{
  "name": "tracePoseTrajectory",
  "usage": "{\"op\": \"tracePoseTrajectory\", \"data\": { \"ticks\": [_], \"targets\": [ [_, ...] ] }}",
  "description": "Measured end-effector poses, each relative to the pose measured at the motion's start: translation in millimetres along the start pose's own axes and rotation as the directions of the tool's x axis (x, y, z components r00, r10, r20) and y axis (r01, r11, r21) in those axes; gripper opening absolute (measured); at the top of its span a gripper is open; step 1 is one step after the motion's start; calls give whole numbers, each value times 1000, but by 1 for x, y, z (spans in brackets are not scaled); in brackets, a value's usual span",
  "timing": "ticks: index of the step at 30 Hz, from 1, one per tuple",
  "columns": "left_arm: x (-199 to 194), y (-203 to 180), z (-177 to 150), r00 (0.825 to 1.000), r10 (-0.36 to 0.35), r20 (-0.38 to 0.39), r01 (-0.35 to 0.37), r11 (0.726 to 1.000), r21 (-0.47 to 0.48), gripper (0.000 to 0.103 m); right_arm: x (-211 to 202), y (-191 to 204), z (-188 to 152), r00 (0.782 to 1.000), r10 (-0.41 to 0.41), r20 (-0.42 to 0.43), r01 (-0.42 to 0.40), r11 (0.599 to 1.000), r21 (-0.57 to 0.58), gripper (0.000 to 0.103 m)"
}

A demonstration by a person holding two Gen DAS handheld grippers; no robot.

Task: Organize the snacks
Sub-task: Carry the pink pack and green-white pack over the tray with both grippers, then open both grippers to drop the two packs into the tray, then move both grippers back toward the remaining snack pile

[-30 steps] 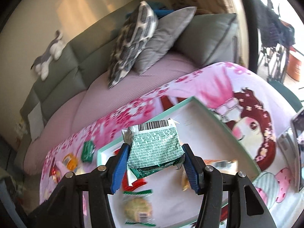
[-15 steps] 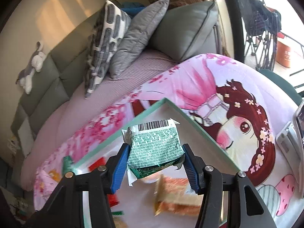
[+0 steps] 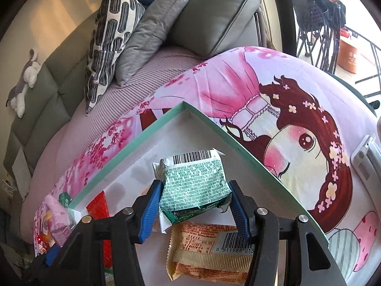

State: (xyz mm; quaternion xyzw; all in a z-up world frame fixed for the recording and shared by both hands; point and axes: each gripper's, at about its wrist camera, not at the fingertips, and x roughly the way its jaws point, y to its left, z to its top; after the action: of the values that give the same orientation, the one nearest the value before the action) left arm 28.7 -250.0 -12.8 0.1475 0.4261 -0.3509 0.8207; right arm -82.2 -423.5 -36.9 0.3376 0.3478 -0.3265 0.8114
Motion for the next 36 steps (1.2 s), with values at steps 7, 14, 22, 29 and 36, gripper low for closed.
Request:
{"op": "tracePoseTrajectory", "data": {
  "ticks": [7, 14, 22, 29, 36],
  "targets": [
    [5, 0, 1, 1000, 7, -15, -6, 1000, 8, 63, 2, 3, 2, 999, -30, -40, 30, 1000, -1, 68],
    [1, 11, 1, 998, 0, -70, -3, 999, -43, 82, -4, 10, 0, 990, -104, -94, 100, 994, -52, 78],
    [-8, 47, -5, 992, 9, -123, -34, 978, -206, 88, -26, 25, -13, 981, -158, -112, 141, 979, -150, 90],
    [-16, 88, -22, 986, 4, -169, -63, 937, -343, 88, -34, 47, -35, 972, -178, -155, 139, 962, -233, 90],
    [-27, 123, -41, 981, 28, -189, -107, 902, -419, 92, -39, 77, -52, 975, -143, -169, 86, 948, -306, 90]
  ]
}}
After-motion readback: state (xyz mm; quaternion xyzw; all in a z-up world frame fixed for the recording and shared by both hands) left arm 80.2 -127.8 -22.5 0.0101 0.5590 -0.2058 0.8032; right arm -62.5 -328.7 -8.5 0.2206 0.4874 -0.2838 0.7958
